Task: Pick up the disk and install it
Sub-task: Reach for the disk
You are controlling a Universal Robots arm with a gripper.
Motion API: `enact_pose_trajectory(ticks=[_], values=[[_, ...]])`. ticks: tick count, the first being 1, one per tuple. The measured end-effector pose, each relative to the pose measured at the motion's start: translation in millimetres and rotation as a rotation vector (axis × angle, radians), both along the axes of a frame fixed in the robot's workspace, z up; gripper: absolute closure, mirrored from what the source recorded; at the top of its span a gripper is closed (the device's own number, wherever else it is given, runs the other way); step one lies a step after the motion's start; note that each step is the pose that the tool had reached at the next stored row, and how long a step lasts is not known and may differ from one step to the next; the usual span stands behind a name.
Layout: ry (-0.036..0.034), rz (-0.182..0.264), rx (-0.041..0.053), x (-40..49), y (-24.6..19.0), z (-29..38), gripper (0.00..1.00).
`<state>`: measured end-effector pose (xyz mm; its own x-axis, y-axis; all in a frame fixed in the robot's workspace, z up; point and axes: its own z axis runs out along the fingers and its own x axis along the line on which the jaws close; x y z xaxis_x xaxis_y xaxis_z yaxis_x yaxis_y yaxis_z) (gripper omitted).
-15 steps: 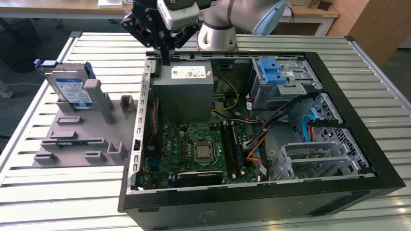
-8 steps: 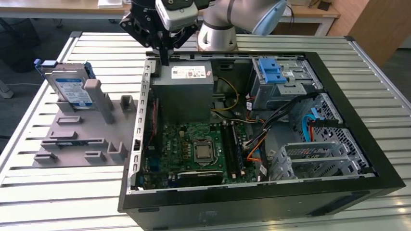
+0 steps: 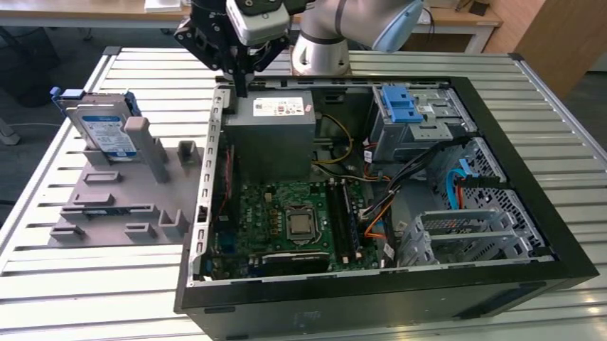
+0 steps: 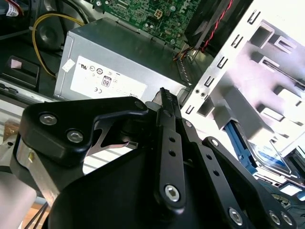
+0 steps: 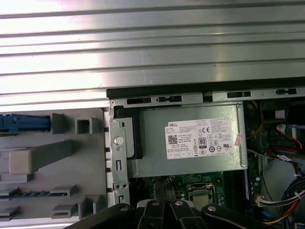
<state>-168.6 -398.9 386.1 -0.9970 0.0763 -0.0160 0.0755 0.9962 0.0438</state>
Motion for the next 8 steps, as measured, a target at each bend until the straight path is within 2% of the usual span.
enact_pose_trajectory(ticks=[8], values=[[0.0005,0.000,-0.0001,-2.4,0.0,-0.3,0.89]])
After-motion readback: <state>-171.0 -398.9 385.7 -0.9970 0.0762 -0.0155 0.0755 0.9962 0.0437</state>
